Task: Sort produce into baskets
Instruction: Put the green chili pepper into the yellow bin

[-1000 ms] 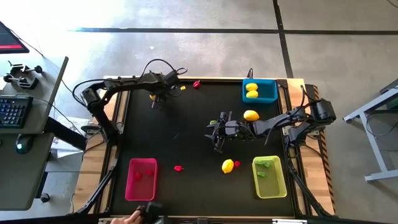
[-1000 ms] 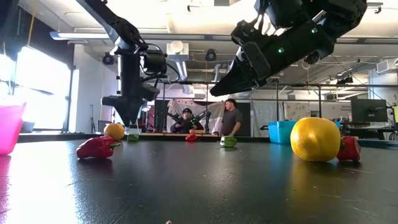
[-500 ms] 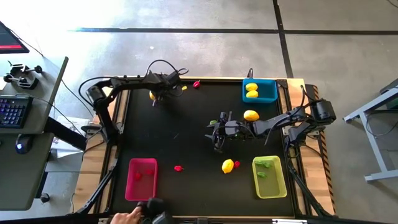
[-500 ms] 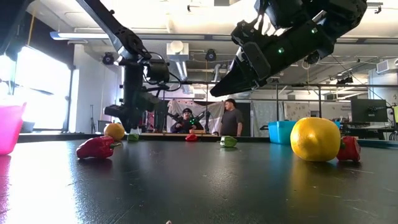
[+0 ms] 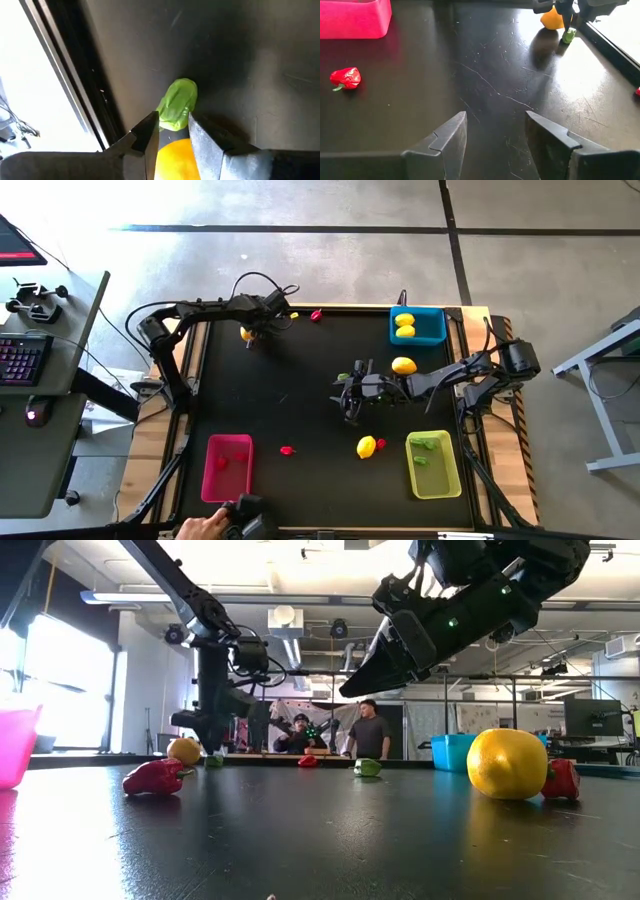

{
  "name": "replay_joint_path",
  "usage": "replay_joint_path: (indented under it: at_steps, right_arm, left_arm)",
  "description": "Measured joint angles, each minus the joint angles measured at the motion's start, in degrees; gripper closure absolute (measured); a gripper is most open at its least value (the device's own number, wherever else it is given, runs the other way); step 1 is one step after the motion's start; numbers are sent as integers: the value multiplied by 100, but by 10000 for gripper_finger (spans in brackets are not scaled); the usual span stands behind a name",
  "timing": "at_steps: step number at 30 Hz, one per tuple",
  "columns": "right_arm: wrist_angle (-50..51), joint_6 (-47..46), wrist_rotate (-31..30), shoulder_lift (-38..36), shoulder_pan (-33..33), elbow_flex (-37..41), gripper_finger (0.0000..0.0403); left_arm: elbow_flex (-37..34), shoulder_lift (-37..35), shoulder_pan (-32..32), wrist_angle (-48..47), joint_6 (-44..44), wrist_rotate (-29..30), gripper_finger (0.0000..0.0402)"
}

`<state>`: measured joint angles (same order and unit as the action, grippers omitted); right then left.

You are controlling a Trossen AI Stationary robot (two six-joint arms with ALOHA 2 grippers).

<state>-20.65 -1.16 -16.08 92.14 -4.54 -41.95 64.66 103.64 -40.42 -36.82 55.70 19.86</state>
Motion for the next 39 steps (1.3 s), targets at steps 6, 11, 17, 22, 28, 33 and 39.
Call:
replay_joint_path:
  at_steps: [6,11,17,22,28,33,39]
  right_arm:
    - [7,-8,0,0,0,0,214]
    - [7,-8,-1,0,0,2,214]
    - [28,-8,0,0,0,1,214]
    - [59,1,-2,0,0,2,214]
    - [-307,272,-88,46,0,2,214]
    - [-1217,655,-378,236,2,2,214]
    - [-2250,433,-397,279,109,2,214]
  left_arm:
    - [0,198,0,70,146,-74,284]
    - [0,332,2,178,157,104,278]
    - [0,325,69,174,155,266,317]
    - [-2,-98,245,-63,-2,-243,374]
    - [0,-1338,416,-175,-1385,-2920,392]
    - [-217,-2001,510,639,-2715,-4849,392]
    - [-1069,-2418,678,2761,-3731,-5803,393]
